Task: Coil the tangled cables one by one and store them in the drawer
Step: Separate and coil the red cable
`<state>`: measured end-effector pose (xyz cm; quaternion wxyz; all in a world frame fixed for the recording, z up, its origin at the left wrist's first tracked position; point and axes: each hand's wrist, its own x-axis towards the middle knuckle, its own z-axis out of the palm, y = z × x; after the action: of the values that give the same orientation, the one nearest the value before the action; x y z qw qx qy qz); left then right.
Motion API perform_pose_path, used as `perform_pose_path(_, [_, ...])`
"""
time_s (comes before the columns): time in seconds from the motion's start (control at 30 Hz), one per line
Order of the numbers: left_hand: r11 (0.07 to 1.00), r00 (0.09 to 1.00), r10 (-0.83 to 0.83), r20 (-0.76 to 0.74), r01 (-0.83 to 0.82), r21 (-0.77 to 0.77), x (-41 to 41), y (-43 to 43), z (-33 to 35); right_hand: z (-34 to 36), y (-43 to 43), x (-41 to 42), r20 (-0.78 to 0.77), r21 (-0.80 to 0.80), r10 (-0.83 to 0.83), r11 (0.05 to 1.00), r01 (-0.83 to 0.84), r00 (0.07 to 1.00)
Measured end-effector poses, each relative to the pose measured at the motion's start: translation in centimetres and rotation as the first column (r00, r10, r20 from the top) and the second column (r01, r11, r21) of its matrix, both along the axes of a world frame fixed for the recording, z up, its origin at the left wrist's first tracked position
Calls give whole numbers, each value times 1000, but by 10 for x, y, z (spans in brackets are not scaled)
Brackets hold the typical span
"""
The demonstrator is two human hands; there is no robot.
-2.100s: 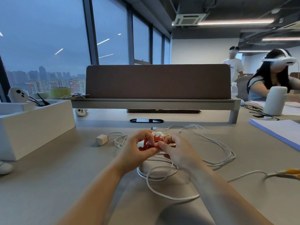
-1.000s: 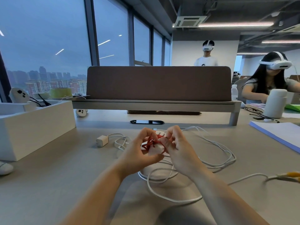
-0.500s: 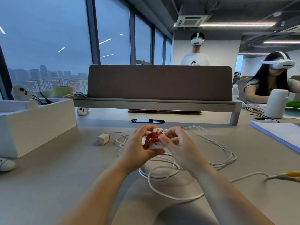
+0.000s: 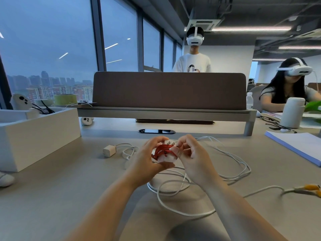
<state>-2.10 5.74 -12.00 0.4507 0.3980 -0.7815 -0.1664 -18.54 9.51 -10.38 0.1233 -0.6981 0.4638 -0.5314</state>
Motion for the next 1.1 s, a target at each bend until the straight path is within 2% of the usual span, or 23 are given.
perform_pose_path(0.1, [988, 984, 135, 120, -125, -88, 0, 5, 4, -1, 0, 0, -73, -90, -56, 995, 49, 996])
perform_pose_path(0.27, [977, 971, 171, 164, -147, -152, -1, 7, 6, -1, 2, 1, -165, -219, -114, 973, 76, 980])
perform_pose_path(0.5, [981, 973, 159, 169, -137, -138, 0, 8, 9, 1, 0, -1, 10, -126, -44, 991, 45, 999])
perform_pose_path(0.67, [992, 984, 112, 139, -102, -76, 0, 9, 9, 0, 2, -1, -106, -303, -95, 951, 59, 990])
perform_pose_path(0.83, [997, 988, 79, 130, -75, -32, -3, 13, 11, 1, 2, 2, -79, -403, -116, 912, 75, 990])
perform_pose_path(0.97, [999, 993, 49, 105, -47, -27, -4, 15, 12, -1, -1, 2, 56, -327, -119, 936, 130, 991])
perform_pose_path(1.1, [998, 992, 61, 108, -57, -40, -6, 12, 7, -2, -2, 1, 71, -247, -184, 949, 196, 980])
